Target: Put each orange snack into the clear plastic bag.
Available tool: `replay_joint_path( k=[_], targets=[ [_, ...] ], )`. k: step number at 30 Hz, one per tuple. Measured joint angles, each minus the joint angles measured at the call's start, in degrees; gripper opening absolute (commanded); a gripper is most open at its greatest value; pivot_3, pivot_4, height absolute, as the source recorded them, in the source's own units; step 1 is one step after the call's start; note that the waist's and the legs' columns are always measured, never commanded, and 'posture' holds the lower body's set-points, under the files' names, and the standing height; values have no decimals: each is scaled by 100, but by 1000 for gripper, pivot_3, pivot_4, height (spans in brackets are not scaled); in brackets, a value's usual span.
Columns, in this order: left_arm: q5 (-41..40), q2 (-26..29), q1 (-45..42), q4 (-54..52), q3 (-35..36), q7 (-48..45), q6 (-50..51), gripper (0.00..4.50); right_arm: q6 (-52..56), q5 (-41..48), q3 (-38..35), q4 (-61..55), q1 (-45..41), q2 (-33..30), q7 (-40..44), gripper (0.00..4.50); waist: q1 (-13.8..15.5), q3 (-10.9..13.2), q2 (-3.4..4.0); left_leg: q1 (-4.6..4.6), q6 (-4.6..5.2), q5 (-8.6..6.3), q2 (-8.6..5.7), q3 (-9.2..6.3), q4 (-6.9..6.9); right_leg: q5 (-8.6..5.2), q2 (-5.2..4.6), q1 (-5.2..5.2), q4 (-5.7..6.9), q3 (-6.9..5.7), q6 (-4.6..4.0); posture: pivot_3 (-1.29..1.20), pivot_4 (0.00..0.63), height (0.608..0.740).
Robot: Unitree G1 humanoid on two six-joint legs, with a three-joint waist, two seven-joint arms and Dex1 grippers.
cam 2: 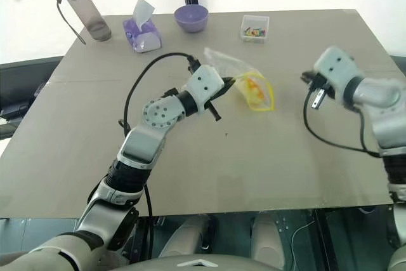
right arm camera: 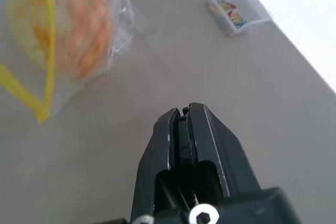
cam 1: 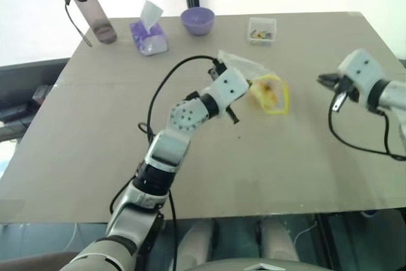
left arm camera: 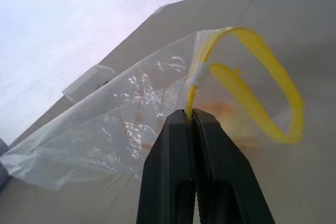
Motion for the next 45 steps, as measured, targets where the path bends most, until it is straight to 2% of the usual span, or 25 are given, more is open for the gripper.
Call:
replay_joint_path(
  k=[1, 3, 5, 6, 10, 22, 31, 36, 37, 38, 41, 45],
  targets=[
    [0, -1, 64, 0, -24, -1, 0, 0, 0, -63, 100, 10, 115, 54, -11, 1378, 3, 0, 0, 0, 0, 0, 0, -1, 0, 0, 0, 0, 0, 0, 0, 0, 150, 740],
    [-1, 12, 216, -3, -29, 2, 14, 0, -1, -189, 316, 35, 390, 245, -70, 1378, 2, 0, 0, 0, 0, 0, 1, -1, -1, 0, 0, -1, 0, 0, 0, 0, 150, 740],
    [0, 27, 331, -12, -30, 5, 102, 0, 0, -282, 506, 83, 567, 479, -131, 1965, -5, 0, 1, 0, 0, 0, 0, 1, 1, 0, 0, -1, 2, 2, 0, 0, 150, 740],
    [1, 52, 380, -44, -29, 9, 126, 0, -8, -301, 516, 83, 569, 538, -192, 2298, -10, 0, 1, 2, 0, 0, 0, 2, 3, 0, 0, -1, 3, 3, 0, 0, 150, 740],
    [1, 90, 580, -219, -18, 43, 224, 0, -12, -353, 450, 173, 458, 667, -391, 4147, -10, -2, -2, 8, 0, 0, 2, 2, 3, 0, 3, 3, 7, 4, 0, 0, 150, 740],
    [0, 150, 769, -423, -8, 123, 377, 0, 13, -395, 577, 399, 148, 1326, -502, 4147, -23, -3, -3, 14, 0, 0, 5, 5, 3, 0, 6, 4, 11, 10, 0, 0, 150, 740],
    [-75, 205, 1128, -422, 26, 185, 357, 0, 634, -295, 616, -106, 256, 1225, -222, 4147, -4, -4, -2, 13, 0, 0, 4, 4, 2, 0, 5, 3, 11, 9, 0, 0, 150, 740],
    [-101, 213, 1229, -421, 29, 185, 249, 0, 967, -220, 584, -176, 261, 1459, -363, 4147, -19, -4, -2, 15, 0, 0, 5, 4, 2, 0, 6, 3, 12, 9, -1, 0, 150, 740],
    [-103, 211, 1228, -421, 29, 184, 233, 0, 974, -227, 585, -150, 249, 1515, -410, 3625, -21, -4, -2, 16, 0, 0, 5, 5, 2, 0, 6, 3, 12, 10, 0, 0, 150, 740],
    [-104, 209, 1228, -421, 28, 183, 226, 0, 972, -235, 595, -125, 244, 1560, -445, 3361, -21, -4, -2, 16, 0, 0, 5, 5, 2, 0, 6, 4, 12, 9, -1, 0, 150, 740],
    [-104, 212, 1228, -421, 28, 182, 224, 0, 928, -282, 696, -87, 245, 1651, -485, 1817, -14, -4, -2, 15, 0, 0, 5, 4, 2, 0, 6, 3, 12, 10, 0, 0, 150, 740],
    [-104, 250, 1228, -421, 30, 182, 222, 0, 905, -346, 744, -40, 245, 1656, -522, 77, 2, -4, -2, 14, 0, 0, 4, 4, 2, 0, 5, 3, 12, 10, 0, 0, 150, 740]
  ],
)
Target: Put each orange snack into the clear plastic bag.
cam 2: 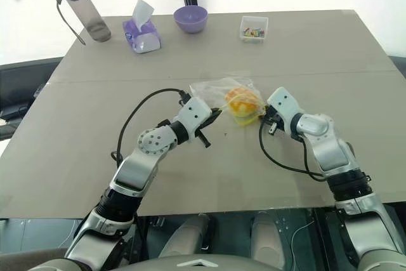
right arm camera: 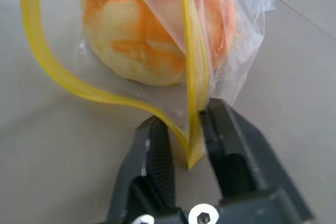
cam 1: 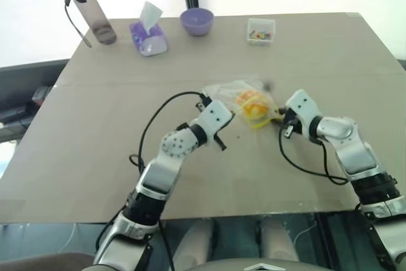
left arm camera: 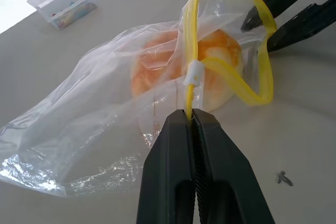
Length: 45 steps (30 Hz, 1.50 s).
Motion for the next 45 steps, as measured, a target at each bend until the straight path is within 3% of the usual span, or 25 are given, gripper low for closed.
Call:
replay_joint_path(
  k=[9, 24, 31, 36, 41, 45],
  targets=[
    [2, 4, 20, 0, -2, 17, -5, 0, -144, -118, -10, 127, 1, -201, -85, 23, 13, 0, 0, 0, 0, 0, -1, 0, 0, 0, 0, 0, 0, 0, 0, 0, 150, 740],
    [-360, -183, -1171, -421, 197, 3, 219, 0, -10, 676, -700, -679, -865, -2220, 1445, 23, 49, 4, -3, -19, 1, -1, -1, -4, -4, 0, -3, -3, -22, -11, 1, 0, 150, 740],
    [-448, -205, -1150, -527, 188, 2, 364, 0, -75, 694, -746, -703, -1138, -2455, 1714, 2421, 52, 4, -3, -19, 1, -1, 0, -6, -6, 0, -4, -3, -25, -15, 1, 0, 150, 740],
    [-447, -191, -917, -526, 175, 1, 366, 0, 265, 962, -751, -1095, -1174, -2357, 1854, 2421, 50, 4, -3, -24, 1, -1, 1, -9, -6, 0, -4, -5, -27, -17, 1, 0, 150, 740],
    [-445, -194, -909, -526, 141, 1, 366, 0, 987, 1577, -743, -1896, -1408, -1912, 1896, 2421, 94, 4, -3, -26, 1, -1, 1, -14, -4, 0, -4, -4, -28, -20, 1, 0, 150, 740],
    [-440, -176, -909, -526, 133, 1, 361, 0, 930, 1563, -500, -2108, -1545, -1524, 1732, 2421, 131, 4, -3, -32, 1, -1, -1, -20, -1, 0, -5, -5, -31, -29, 1, 0, 150, 740]
  ],
)
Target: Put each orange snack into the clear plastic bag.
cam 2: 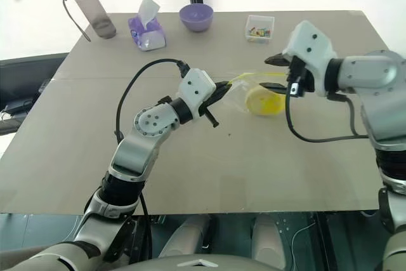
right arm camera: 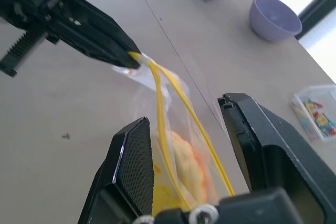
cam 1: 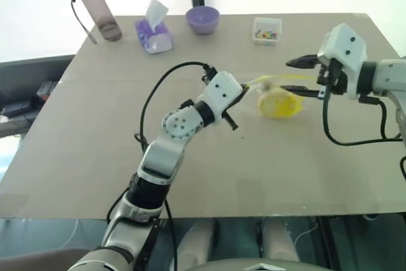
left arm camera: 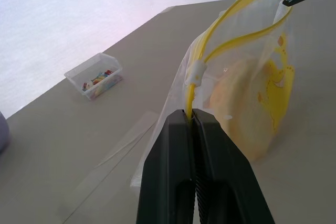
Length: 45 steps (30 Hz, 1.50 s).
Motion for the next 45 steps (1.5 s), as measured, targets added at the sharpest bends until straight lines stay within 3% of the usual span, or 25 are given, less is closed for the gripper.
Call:
replay_joint_path(
  k=[15, 16, 17, 20, 45],
  targets=[
    [302, 398, -15, 1, -188, -125, -628, 0, -1883, -1187, 898, 903, -396, 607, -300, 2421, -15, 0, 0, -21, -1, 0, -3, -14, 5, 1, -2, -10, -9, -18, 0, 0, 150, 740],
    [339, 405, -15, 2, -195, -130, -655, 0, -1954, -1208, 901, 938, -396, 631, -297, 1926, -15, 0, 0, -25, -1, 0, -3, -16, 6, 1, -2, -12, -11, -19, 0, 0, 150, 740],
    [343, 405, -16, 2, -199, -130, -662, 0, -1971, -1220, 901, 939, -396, 638, -296, 1791, -16, 0, 0, -26, -1, 0, -3, -18, 6, 1, -2, -12, -12, -20, 0, 0, 150, 740],
    [369, 388, -19, 2, -216, -115, -703, 0, -2048, -1259, 901, 954, -399, 682, -261, 429, -18, 0, 0, -29, -1, 0, -3, -22, 6, 1, -2, -13, -14, -25, 0, 0, 150, 740],
    [455, 396, -17, 20, -214, -99, -775, 0, -1991, -1285, 899, 951, -359, 686, -178, 206, -18, 0, 1, -31, -1, 1, -4, -24, 8, 1, -2, -13, -13, -27, 0, 0, 150, 740]
  ],
)
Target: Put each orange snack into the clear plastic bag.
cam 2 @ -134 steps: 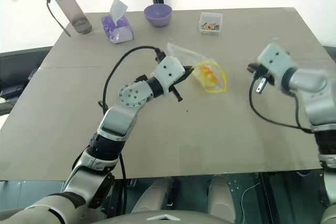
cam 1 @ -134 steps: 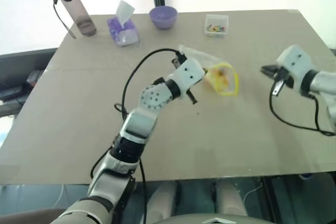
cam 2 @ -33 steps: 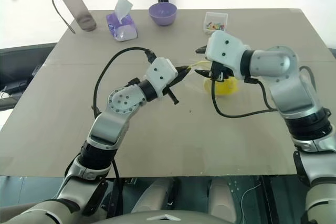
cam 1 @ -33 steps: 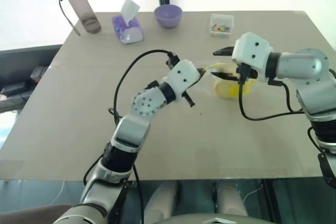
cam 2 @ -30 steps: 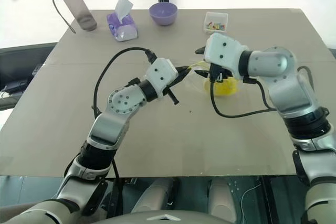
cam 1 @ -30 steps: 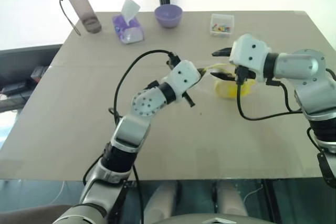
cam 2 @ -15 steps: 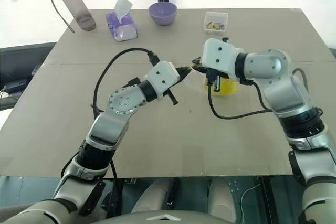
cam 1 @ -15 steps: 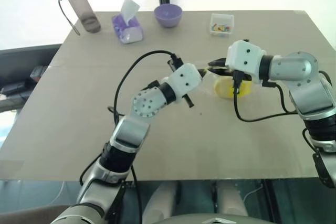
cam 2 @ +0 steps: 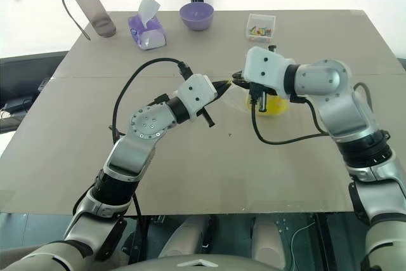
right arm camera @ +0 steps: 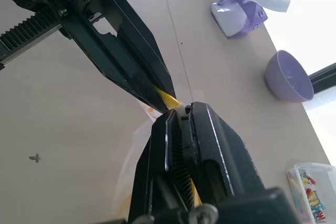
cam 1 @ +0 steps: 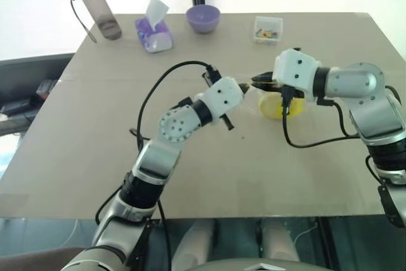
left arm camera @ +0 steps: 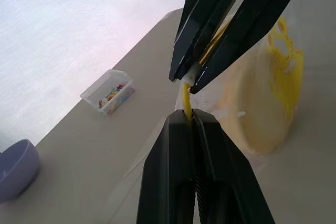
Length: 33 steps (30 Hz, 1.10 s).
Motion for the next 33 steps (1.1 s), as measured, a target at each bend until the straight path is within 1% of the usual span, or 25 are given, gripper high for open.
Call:
replay_joint_path(
  k=[4, 8, 14, 19, 23, 30, 33],
  targets=[
    [-2, -28, 88, 82, -6, 50, -125, 0, 31, 41, -24, -92, 177, -159, -10, 206, 1, 0, 0, -1, 0, 0, -1, -1, 0, 0, -1, 0, 0, -1, 0, 0, 150, 740],
    [39, 116, 276, 266, -7, 76, -316, 0, 74, 45, -105, -78, 465, -402, -61, 206, 2, 0, 1, -1, 0, 0, -1, 0, 1, 0, -1, 0, 0, 0, 0, 0, 150, 740],
    [53, 144, 284, 439, 24, 215, -420, 0, 180, 42, -435, -1, 765, -706, -280, 206, 4, 0, 1, -2, 0, 0, -1, 0, 2, 0, -2, -1, 1, -1, 0, 0, 150, 740],
    [54, 146, 285, 448, 28, 246, -490, 0, 177, 37, -574, 139, 975, -980, -403, 206, 2, 0, 1, -2, 0, 0, -1, 3, 2, 0, -2, -1, 1, 0, 0, 0, 150, 740],
    [54, 151, 292, 482, 29, 247, -547, 0, 84, -26, -736, 396, 1103, -1320, -533, 206, 7, 0, 1, -3, 0, 0, -2, 8, 2, 0, -3, 0, 0, -1, 0, 0, 150, 740],
    [56, 159, 292, 573, 36, 299, -609, 0, 33, -88, -772, 589, 1124, -1433, -700, 206, -8, -1, 1, -2, 0, 0, -1, 12, 3, 1, -3, 0, 1, 0, 1, 0, 150, 740],
    [139, 130, 175, 857, 90, 484, -712, 0, 35, -142, -771, 652, 951, -1184, -964, 206, -20, -1, 1, -1, 0, 0, -1, 11, 5, 2, -2, -1, 4, 1, 0, 0, 150, 740]
  ],
)
